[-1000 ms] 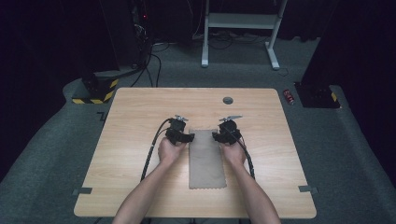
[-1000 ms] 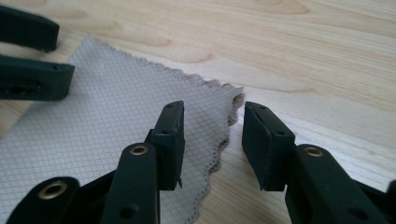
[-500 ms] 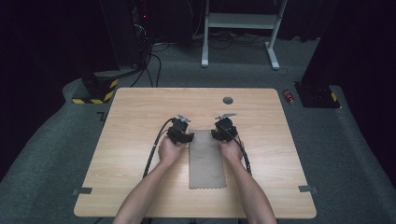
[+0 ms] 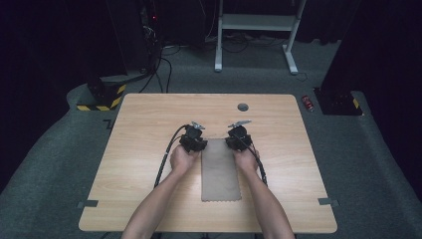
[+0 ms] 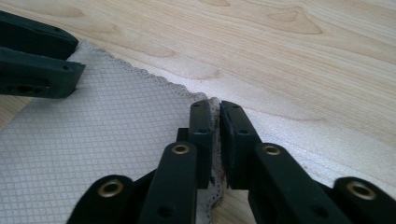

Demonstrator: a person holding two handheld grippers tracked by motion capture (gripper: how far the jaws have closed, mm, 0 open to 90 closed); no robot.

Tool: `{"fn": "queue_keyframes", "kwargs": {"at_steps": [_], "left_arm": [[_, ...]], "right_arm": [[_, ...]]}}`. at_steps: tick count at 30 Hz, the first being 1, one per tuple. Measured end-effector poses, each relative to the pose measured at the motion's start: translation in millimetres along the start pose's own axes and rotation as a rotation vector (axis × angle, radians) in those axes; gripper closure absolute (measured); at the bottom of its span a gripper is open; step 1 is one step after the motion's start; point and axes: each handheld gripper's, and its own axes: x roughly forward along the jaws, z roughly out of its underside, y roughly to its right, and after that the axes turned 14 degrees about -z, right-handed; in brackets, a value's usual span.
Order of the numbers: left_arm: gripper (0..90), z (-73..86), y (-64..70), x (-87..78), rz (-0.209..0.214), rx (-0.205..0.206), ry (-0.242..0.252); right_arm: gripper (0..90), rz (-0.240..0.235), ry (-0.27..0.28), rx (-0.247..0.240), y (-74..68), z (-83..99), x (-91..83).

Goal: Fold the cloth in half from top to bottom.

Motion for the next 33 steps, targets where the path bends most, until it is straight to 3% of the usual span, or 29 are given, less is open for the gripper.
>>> {"fn": "queue_keyframes", "kwargs": {"at_steps": [6, 11, 15, 25, 31, 33], "left_arm": [[87.2, -1.6, 0.2, 1.1, 0.048, -0.023, -0.014], [88.5, -2.3, -6.6, 3.2, 0.101, -0.06, -0.032], [88.7, -4.5, -8.9, -0.6, 0.123, -0.061, -0.015], [88.9, -21.6, -16.2, -16.2, 0.142, -0.069, 0.041], [88.8, -32.5, -17.0, -19.1, 0.15, -0.062, 0.048], [88.8, -35.0, -18.2, -19.8, 0.149, -0.072, 0.058]], "right_arm": [[86.9, -0.021, 0.005, 0.023, 2.3, 0.0, -0.5], [87.5, -0.02, -0.004, 0.02, 1.5, 0.0, -2.2], [87.6, -0.03, 0.004, 0.023, 1.2, -0.1, -7.2], [87.9, -0.05, 0.066, 0.024, 3.6, -5.1, -25.8], [88.0, -0.055, 0.1, 0.04, 7.6, -6.6, -35.7], [88.0, -0.057, 0.09, 0.049, 8.5, -8.8, -37.3]]}}
